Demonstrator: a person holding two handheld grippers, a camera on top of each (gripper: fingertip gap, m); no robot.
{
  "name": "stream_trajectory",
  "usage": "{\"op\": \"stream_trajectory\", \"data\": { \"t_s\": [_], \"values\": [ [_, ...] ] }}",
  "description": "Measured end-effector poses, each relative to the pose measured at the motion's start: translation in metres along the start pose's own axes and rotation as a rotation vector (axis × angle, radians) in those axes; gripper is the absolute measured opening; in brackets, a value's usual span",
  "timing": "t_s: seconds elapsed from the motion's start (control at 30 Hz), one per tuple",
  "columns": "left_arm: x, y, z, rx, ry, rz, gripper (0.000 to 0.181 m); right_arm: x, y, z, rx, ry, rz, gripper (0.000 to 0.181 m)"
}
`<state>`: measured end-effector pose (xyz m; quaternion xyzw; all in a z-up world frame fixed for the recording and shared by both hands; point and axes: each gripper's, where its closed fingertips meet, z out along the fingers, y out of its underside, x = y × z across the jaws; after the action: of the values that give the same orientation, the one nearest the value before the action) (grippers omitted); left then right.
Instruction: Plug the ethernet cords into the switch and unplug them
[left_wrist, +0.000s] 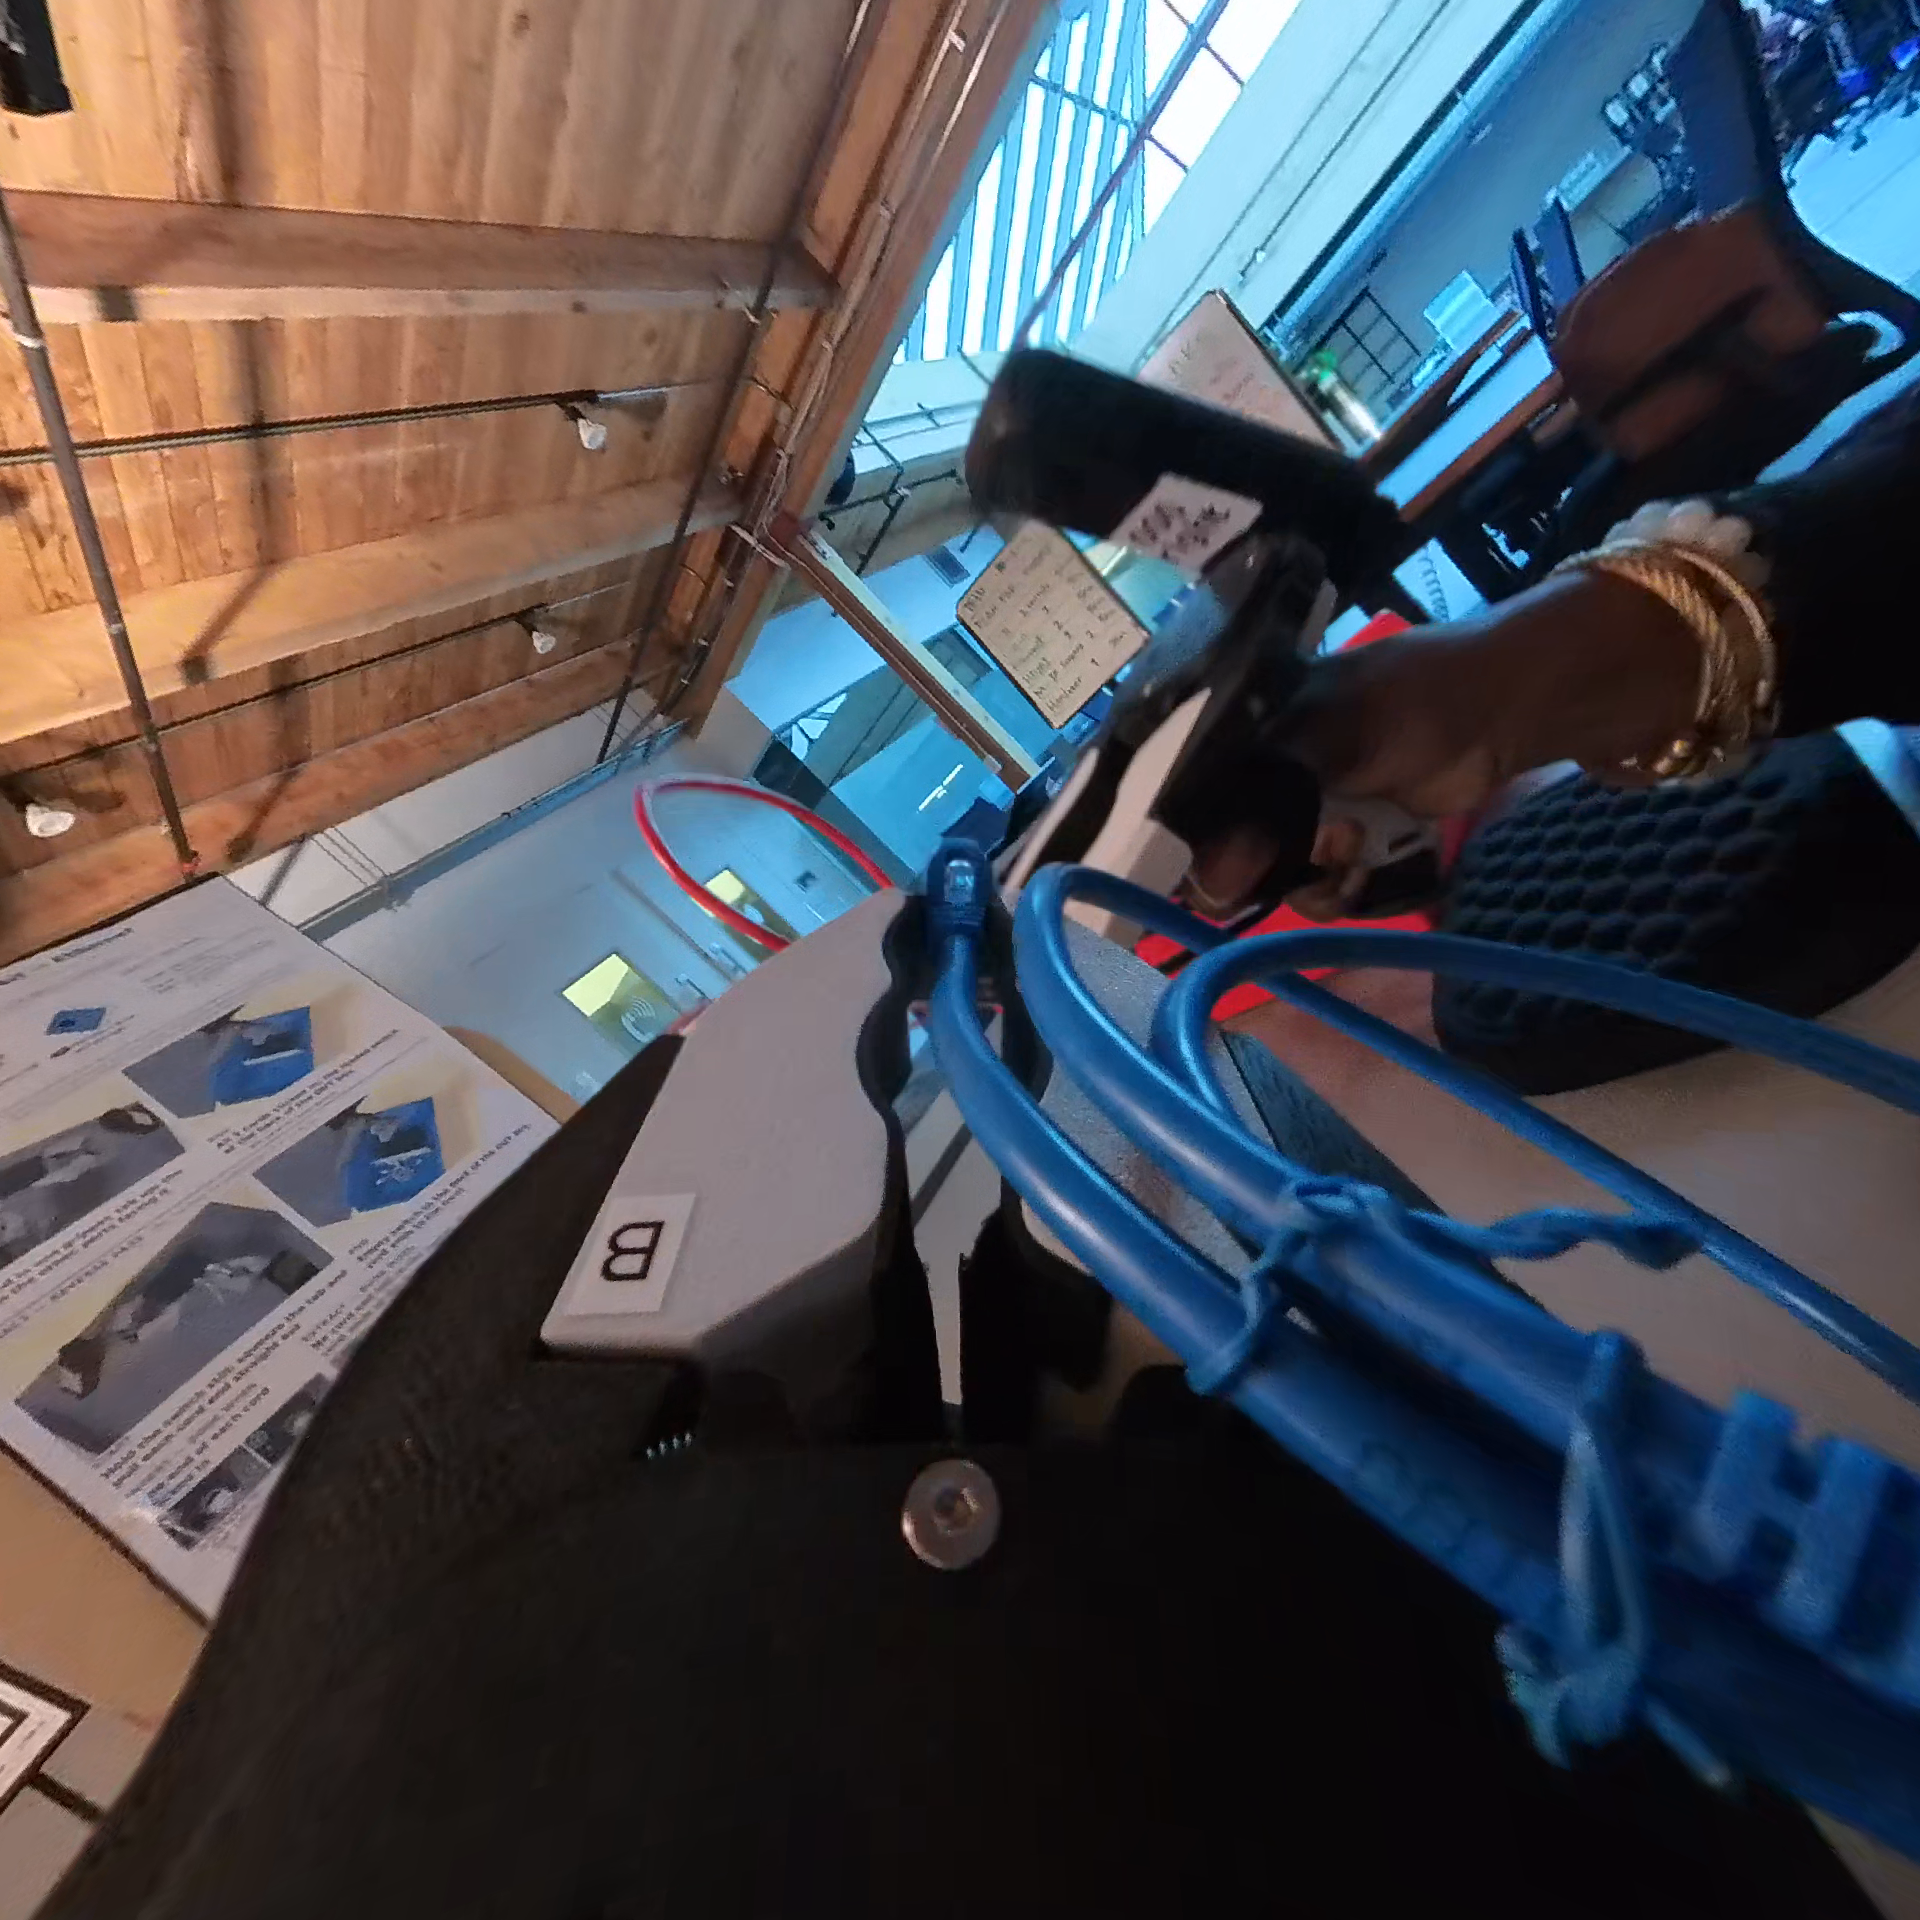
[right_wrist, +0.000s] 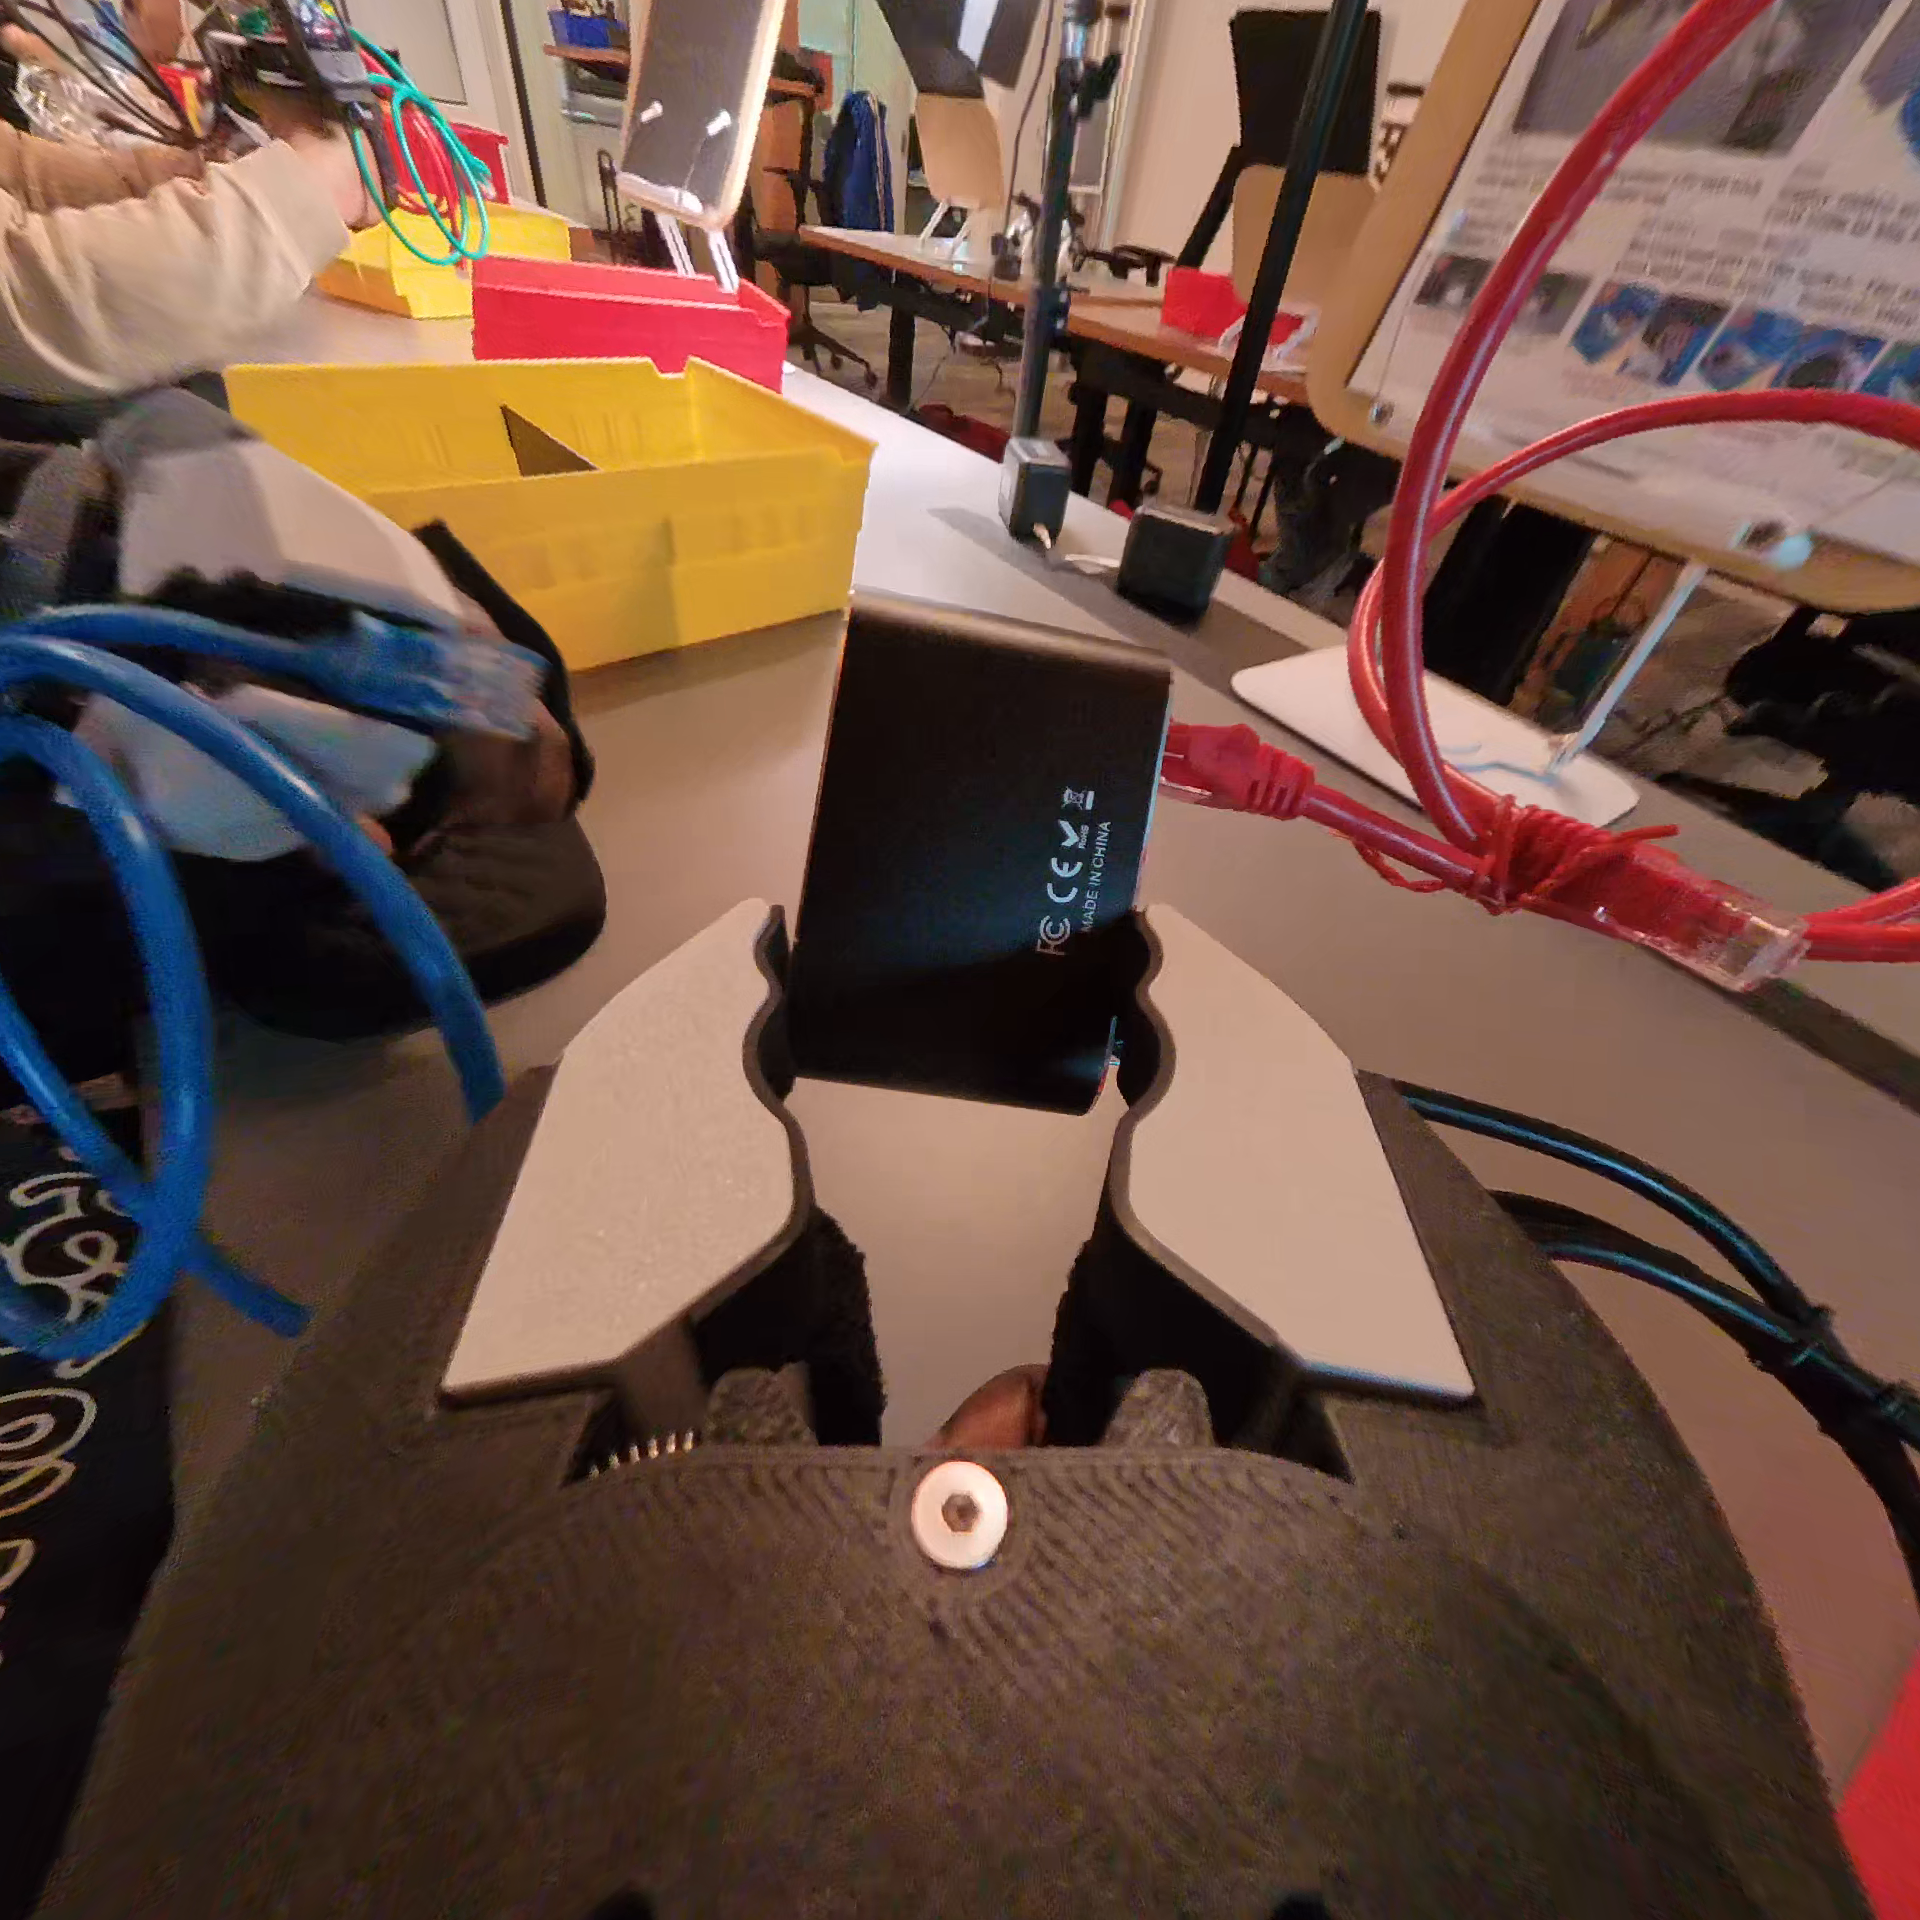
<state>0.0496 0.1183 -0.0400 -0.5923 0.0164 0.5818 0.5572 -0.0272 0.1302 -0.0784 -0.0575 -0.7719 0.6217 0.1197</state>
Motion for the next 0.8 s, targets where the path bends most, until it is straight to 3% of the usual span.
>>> {"op": "stream_trajectory", "data": {
  "t_s": [0.17,0.53,0.8],
  "values": [
    [-0.001,0.006,0.002,-0.044,-0.008,-0.013,0.011,-0.017,-0.012,-0.003,-0.01,0.04,-0.083,0.061],
    [0.004,0.015,0.008,-0.141,-0.078,0.159,0.011,-0.019,-0.019,-0.004,0.026,0.138,-0.172,0.061],
    [0.002,0.014,0.007,-0.144,-0.1,0.161,0.011,-0.021,-0.026,-0.007,0.065,0.184,-0.265,0.061]
  ]
}}
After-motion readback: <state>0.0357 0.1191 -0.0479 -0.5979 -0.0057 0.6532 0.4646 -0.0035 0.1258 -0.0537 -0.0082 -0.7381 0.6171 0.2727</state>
